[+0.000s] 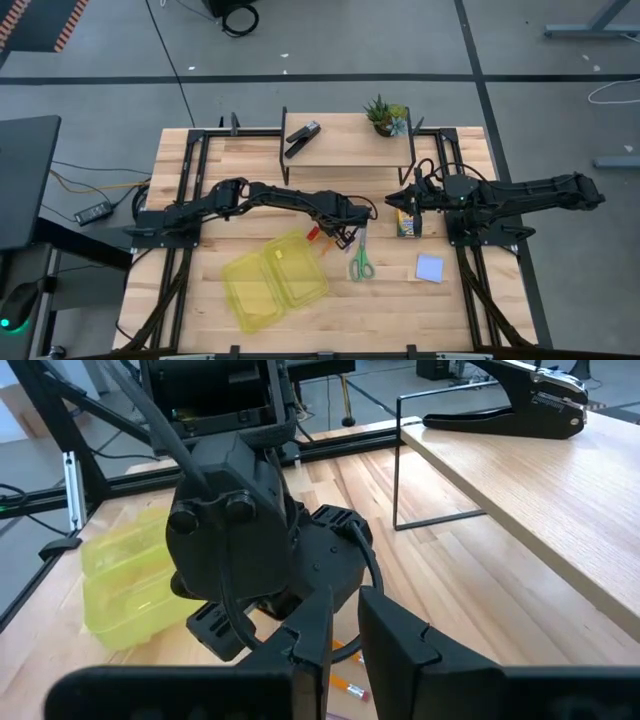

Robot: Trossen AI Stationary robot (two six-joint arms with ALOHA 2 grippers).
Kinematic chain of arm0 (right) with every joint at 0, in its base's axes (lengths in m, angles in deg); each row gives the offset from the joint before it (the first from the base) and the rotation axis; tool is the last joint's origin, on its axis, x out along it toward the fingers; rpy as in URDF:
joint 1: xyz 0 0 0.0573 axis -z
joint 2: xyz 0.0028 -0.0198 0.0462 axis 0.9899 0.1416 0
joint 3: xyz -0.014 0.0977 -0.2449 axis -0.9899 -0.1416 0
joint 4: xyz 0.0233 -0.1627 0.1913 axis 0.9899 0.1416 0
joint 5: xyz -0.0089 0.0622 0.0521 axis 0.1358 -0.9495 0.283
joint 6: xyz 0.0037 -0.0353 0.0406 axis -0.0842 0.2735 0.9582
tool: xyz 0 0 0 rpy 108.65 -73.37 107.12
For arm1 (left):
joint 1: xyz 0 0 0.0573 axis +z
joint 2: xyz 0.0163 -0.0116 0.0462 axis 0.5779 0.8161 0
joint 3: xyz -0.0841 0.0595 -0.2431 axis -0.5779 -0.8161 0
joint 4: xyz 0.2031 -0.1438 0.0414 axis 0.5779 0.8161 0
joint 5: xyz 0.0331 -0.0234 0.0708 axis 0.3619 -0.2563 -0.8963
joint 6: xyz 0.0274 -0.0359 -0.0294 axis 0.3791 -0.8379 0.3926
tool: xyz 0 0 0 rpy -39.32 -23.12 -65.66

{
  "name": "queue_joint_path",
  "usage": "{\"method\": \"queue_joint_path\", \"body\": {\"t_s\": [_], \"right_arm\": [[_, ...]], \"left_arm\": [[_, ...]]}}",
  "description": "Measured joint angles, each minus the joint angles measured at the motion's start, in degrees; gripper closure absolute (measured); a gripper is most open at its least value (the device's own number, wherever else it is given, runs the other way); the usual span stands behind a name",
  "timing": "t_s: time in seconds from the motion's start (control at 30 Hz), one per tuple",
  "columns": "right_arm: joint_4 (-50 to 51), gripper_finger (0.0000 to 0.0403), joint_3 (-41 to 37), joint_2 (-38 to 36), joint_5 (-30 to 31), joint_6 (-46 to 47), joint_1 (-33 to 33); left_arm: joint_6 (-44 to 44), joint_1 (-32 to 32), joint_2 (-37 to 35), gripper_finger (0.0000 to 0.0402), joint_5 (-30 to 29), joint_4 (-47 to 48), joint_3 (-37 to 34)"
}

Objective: Pack school essentials
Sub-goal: Put the left orange pencil into the supply box

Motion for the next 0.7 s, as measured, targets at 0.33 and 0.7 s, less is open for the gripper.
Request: {"method": "queue_joint_path", "body": {"t_s": [0.33,0.7], "right_arm": [[0.2,0.0343,0.0,0.0,0.0,-0.2,0.0],[1.2,0.0343,1.6,-0.7,0.0,-0.3,0.0]], "left_arm": [[3.7,0.5,-6.0,0.0398,-10.3,-3.6,0.0],[14.0,1.0,-9.2,0.0395,-12.3,-0.8,-0.1]]}}
